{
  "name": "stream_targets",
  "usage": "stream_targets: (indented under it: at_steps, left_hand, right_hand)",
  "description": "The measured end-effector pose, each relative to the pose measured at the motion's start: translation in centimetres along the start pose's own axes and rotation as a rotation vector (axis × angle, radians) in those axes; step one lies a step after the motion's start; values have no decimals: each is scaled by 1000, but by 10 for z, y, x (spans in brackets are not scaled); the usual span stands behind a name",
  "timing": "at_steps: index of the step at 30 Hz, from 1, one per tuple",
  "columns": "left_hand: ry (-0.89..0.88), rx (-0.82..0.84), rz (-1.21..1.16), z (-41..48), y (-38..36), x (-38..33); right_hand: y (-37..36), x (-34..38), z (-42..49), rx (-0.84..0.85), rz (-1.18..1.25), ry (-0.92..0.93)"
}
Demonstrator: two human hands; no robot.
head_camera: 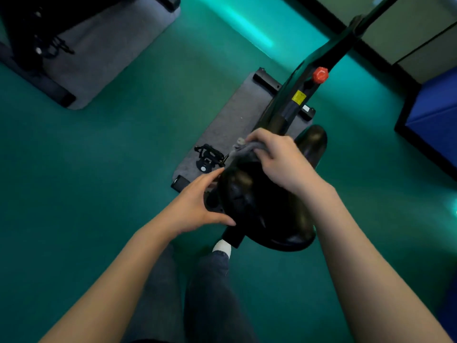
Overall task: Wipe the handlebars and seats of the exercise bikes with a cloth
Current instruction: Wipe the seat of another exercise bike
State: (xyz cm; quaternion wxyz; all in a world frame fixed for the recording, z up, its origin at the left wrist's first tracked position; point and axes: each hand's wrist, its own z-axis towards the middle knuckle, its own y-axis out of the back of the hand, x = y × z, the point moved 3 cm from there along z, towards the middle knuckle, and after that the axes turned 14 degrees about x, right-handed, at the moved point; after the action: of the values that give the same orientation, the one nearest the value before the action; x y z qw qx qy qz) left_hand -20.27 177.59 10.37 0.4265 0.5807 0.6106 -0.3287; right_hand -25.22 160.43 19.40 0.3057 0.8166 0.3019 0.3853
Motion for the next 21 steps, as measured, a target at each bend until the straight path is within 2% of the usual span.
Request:
stream_targets:
  at_steps: [1,3,13,21]
  left_hand:
    - [10,-23,-12,-1,-5,0]
    - [30,-81,-34,-3,-12,3]
    - [73,-224,-145,-23,-32,23]
    - [15,-204,-157,-19,-33,16]
  right_hand:
    - [-6,3,9,102,-83,9]
    - [-13,13,17,192,-179,75]
    - [-18,23,-9,305,-102,447]
    - [-24,15,-50,432,-5,591]
